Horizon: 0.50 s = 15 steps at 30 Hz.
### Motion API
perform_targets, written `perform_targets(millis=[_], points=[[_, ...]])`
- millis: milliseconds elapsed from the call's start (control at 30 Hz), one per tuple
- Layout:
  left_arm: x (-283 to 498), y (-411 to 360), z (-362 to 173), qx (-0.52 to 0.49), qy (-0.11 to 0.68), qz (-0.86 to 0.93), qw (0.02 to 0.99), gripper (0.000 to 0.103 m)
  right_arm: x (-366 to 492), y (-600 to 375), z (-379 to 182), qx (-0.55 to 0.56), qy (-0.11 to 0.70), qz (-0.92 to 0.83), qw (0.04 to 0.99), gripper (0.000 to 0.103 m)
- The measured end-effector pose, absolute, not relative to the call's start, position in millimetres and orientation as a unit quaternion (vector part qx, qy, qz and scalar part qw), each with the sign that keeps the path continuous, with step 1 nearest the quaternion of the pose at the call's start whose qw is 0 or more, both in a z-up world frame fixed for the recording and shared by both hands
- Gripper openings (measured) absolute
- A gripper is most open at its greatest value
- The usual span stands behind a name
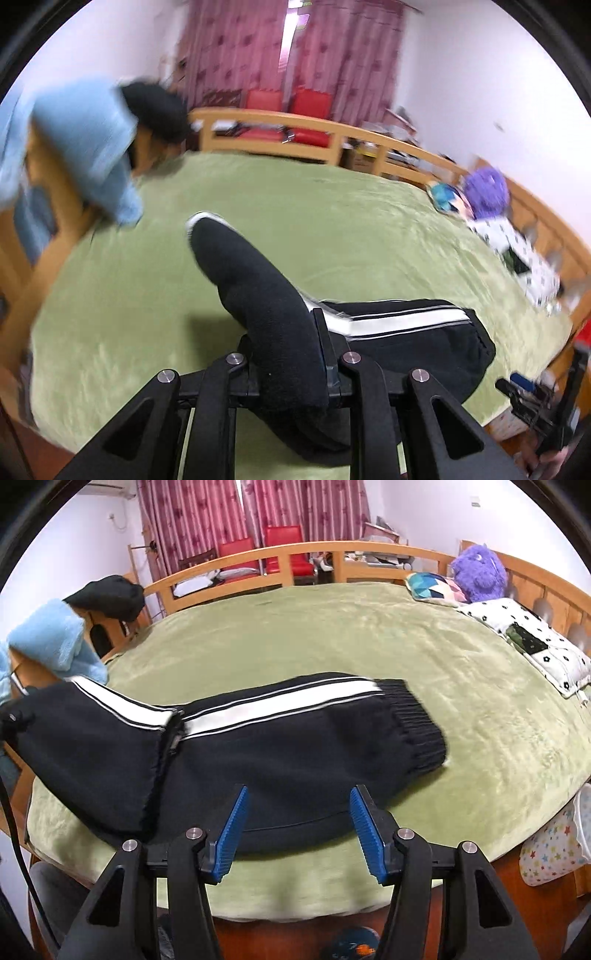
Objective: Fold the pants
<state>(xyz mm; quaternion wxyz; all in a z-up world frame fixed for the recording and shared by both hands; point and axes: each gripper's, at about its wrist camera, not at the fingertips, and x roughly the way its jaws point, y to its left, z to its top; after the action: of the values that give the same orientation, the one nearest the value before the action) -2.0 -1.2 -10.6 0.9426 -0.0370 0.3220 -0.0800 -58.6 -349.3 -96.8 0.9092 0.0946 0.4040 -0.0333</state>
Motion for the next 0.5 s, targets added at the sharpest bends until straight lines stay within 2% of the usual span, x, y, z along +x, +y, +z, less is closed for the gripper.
perform_targets(millis=[100,267,333,367,400,500], points=[[0.1,-76.2,5.9,0.012,0.317,-0.107,0.942,0.018,-57.9,-384.6,-102.6,0.094,0.399,-0.050,0.911,0.056],[17.4,-180.8,4.2,0.019,0.329,-0.177,0.927,0.018,-57.0,-439.5,-119.8,0.148,0.397,-0.058,0.904,0.056],[25.4,-221.3,-8.0,0.002,0.339,-0.240,0.910,0.021,-60.1,-461.5,-129.9,0.184,0.391,-0.054,0.900,0.056],[27.6,-233.5,-14.1,-0.012,0.348,-0.271,0.897,0.033,-61.9,-470.5,-134.9,0.197,0.394,-0.057,0.896,0.056],[32.3,-244.2,-25.1,-0.041,0.370,-0.312,0.874,0.039,-63.1,-480.3,-141.1,0.208,0.400,-0.062,0.890,0.056],[33.4,-246.7,-44.3,-0.064,0.389,-0.332,0.857,0.040,-66.4,-502.6,-151.3,0.234,0.404,-0.074,0.881,0.056]])
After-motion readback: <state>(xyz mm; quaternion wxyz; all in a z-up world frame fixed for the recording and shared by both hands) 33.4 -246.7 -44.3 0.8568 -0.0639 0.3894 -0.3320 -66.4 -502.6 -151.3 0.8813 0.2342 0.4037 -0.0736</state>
